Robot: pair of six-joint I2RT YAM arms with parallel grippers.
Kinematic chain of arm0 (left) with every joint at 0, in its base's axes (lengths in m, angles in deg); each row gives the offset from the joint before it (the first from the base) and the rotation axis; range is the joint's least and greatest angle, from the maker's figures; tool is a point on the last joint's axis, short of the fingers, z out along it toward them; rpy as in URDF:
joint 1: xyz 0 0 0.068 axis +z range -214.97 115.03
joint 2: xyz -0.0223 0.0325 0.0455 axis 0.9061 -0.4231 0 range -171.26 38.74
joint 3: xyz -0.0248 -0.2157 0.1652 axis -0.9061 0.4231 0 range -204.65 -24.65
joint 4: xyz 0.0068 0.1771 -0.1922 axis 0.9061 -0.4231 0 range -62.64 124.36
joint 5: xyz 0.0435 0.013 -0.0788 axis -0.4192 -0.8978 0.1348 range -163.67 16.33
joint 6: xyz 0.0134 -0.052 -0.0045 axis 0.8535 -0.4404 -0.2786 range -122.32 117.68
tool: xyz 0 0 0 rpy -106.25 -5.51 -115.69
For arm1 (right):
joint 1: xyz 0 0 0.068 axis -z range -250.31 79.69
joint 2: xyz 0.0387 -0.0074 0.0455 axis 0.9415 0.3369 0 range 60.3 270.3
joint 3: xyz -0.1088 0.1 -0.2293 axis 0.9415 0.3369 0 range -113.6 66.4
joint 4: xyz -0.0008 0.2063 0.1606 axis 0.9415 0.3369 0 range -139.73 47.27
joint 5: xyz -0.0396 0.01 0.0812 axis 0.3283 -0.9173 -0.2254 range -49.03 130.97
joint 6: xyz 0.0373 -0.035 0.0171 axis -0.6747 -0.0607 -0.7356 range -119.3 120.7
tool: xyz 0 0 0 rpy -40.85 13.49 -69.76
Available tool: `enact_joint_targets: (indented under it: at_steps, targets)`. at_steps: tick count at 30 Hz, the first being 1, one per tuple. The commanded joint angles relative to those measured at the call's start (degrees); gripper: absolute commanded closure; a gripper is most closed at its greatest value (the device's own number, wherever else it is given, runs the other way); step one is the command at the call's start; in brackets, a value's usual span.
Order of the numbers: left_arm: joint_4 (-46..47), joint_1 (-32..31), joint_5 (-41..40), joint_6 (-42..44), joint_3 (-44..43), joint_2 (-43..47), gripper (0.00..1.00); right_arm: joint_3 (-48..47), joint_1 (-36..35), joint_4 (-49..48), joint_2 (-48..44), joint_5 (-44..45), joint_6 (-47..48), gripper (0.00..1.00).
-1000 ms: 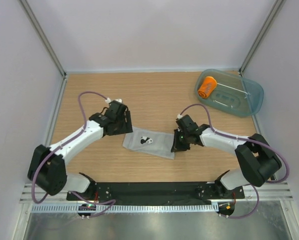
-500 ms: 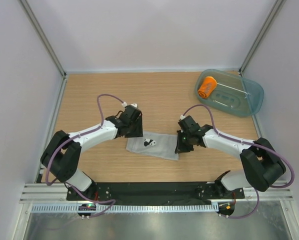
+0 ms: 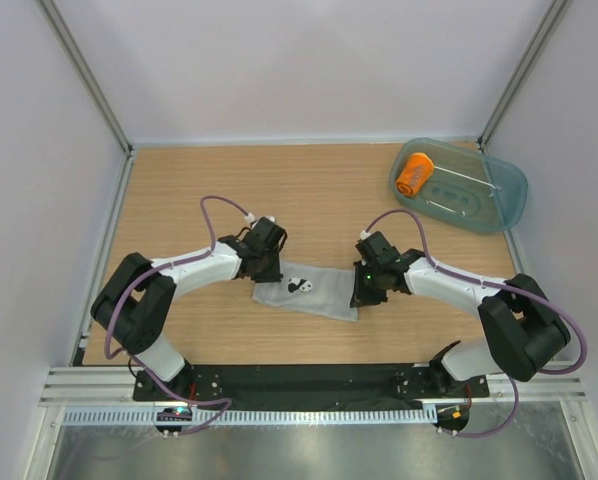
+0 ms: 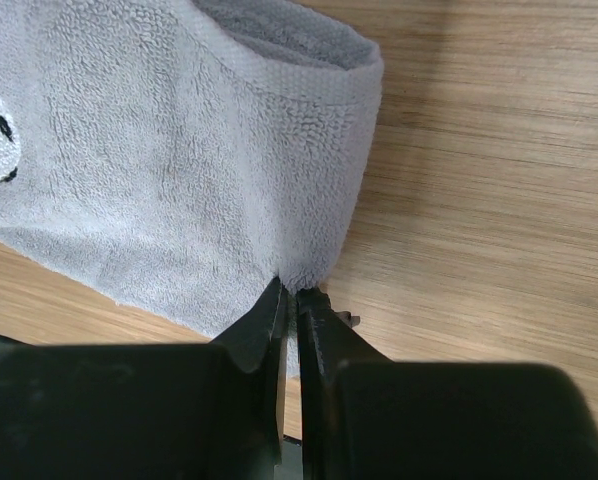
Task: Roll the towels
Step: Fold the towel
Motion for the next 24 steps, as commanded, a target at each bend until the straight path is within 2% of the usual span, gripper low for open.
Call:
enact_joint_targets:
  at_steps: [1,10,14,18,20,21,22,24]
  targets:
    - [1.8,-0.6,-0.1,-0.4,-0.6,-0.2,0.78,-0.1,-0.2,-0.1,0.2,1.1,0.3,0.93]
    - [-0.4,-0.6,-3.3,0.4,-2.1,1.0,0.95,0.2,-0.3,-0.1,0.6,1.4,0.4,0.93]
    - [-4.2,-0.6,-9.3,2.5,-4.1,2.1,0.96,0.3,-0.3,0.0,0.8,1.5,0.6,0.94]
    - [-6.1,-0.6,-11.8,4.4,-5.6,2.0,0.95,0.2,-0.3,-0.1,1.0,1.3,0.7,0.94]
    - [-6.2,-0.6,-12.0,4.8,-5.8,1.4,0.86,0.0,-0.2,-0.2,1.1,1.0,0.8,0.88]
    - [-6.3,-0.6,-12.1,4.9,-5.8,1.2,0.82,-0.2,-0.3,0.0,1.1,1.0,0.9,0.82]
    - [-6.4,-0.6,-12.2,4.9,-5.8,1.1,0.75,-0.3,-0.3,0.0,1.0,1.0,1.0,0.65]
    - [-6.9,-0.6,-12.6,4.6,-5.8,1.7,0.59,-0.6,-0.4,1.0,0.5,1.7,1.4,0.46]
